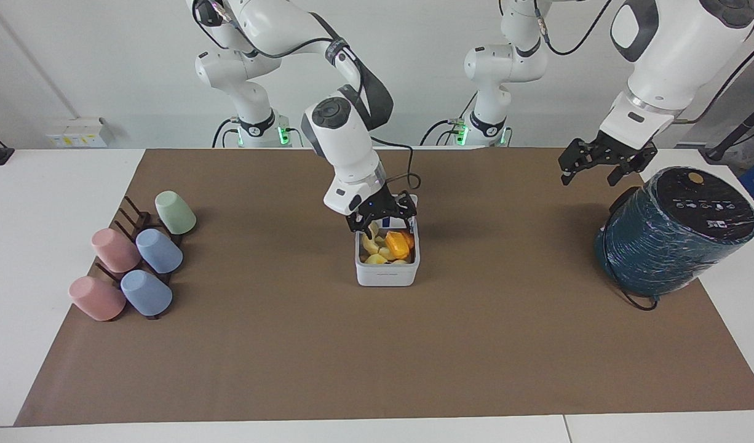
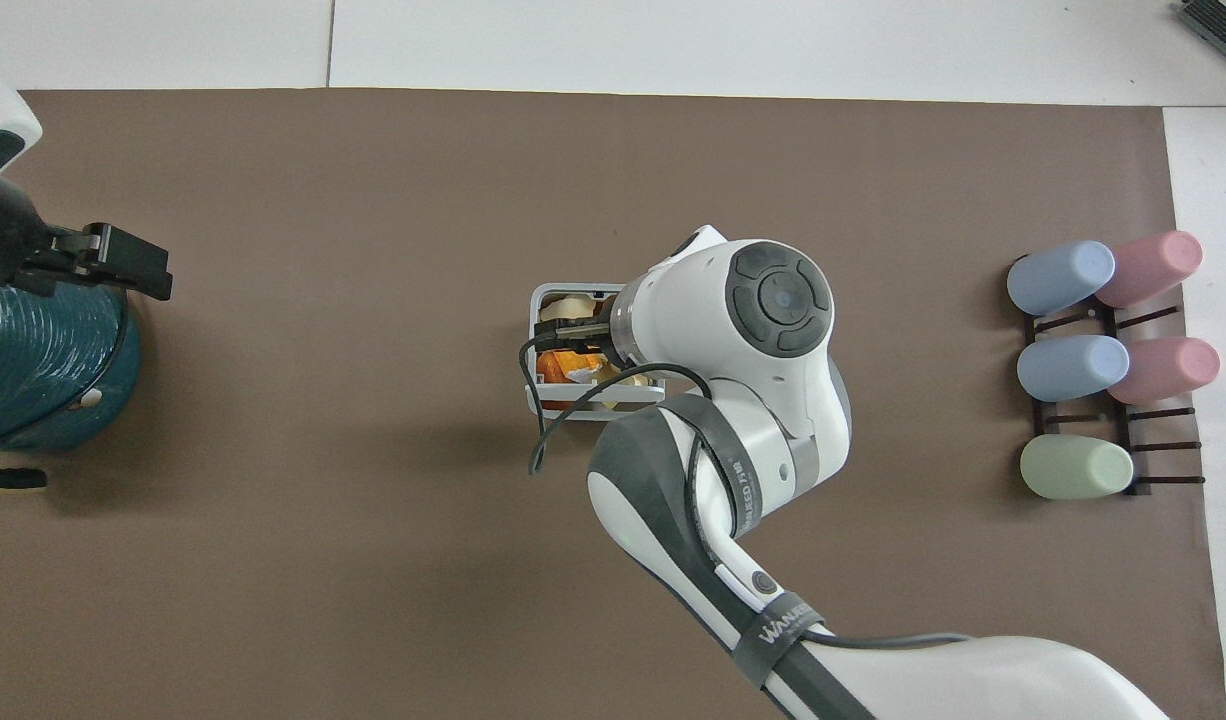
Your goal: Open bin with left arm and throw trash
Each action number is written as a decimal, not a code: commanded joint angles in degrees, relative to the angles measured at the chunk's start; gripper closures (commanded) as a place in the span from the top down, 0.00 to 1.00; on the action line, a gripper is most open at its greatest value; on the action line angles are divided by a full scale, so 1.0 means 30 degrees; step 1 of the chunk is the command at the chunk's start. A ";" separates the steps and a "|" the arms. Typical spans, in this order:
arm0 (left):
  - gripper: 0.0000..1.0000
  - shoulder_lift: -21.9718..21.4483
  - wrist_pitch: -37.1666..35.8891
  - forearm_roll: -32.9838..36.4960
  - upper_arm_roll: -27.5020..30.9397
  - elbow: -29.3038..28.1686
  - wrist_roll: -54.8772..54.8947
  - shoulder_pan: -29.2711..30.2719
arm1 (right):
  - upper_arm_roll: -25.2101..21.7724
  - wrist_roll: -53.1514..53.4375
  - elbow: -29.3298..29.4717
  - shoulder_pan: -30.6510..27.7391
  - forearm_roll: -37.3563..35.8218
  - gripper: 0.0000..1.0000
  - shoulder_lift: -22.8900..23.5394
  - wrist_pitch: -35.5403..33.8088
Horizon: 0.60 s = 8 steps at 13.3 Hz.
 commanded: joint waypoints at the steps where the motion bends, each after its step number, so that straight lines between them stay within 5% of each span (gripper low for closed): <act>1: 1.00 -0.0858 0.0661 0.0207 0.0092 -0.1144 0.0154 -0.0314 | -0.0208 0.0056 0.0315 -0.0819 -0.0829 1.00 -0.0745 0.0268; 8: 1.00 -0.0800 0.1305 0.0265 0.0092 -0.1027 0.0212 -0.0314 | -0.0181 -0.1635 0.0728 -0.5648 -0.5728 1.00 -0.3145 -0.3062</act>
